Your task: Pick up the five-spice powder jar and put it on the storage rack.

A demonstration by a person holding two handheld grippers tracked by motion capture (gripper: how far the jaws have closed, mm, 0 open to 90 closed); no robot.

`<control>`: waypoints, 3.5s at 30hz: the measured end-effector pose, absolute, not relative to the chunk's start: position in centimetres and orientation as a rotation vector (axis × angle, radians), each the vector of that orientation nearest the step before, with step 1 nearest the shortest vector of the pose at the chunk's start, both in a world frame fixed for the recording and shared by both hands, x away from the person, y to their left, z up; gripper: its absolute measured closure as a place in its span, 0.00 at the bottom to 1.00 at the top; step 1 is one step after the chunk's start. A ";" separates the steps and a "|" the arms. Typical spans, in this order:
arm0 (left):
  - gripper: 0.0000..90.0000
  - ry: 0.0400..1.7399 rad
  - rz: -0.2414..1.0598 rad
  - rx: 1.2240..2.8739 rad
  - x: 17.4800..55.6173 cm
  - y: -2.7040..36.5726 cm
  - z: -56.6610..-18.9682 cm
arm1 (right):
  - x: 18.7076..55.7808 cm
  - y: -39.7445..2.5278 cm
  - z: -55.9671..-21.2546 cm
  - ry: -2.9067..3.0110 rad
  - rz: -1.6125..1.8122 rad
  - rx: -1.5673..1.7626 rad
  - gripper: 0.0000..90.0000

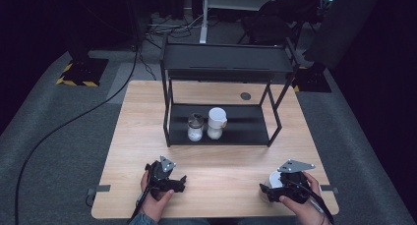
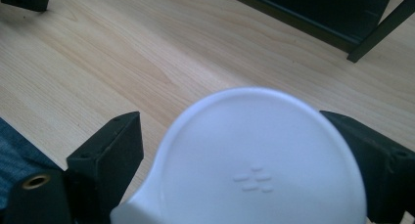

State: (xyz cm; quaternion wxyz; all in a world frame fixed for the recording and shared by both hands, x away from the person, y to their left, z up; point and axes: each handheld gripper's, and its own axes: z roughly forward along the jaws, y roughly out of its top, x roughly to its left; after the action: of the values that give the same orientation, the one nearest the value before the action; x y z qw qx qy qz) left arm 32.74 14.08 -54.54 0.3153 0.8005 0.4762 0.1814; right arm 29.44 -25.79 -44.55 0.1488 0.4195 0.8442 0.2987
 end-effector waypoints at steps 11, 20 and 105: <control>0.01 1.255 0.478 2.108 32.7 14.1 -54.5 | 29.6 -25.9 -45.3 2.462 0.829 1.236 0.21; 0.01 1.254 0.478 2.109 32.7 14.1 -54.5 | 29.4 -25.7 -45.9 2.467 0.803 1.230 0.18; 0.01 1.261 0.479 2.106 32.7 14.0 -54.5 | 32.5 -24.6 -40.2 2.412 0.898 1.082 0.24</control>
State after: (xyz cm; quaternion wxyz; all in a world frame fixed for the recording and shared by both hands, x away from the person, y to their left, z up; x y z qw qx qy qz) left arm 32.70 14.04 -54.54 0.3148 0.7992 0.4786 0.1819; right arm 32.45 -24.58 -40.23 0.1737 0.3817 0.8508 0.3167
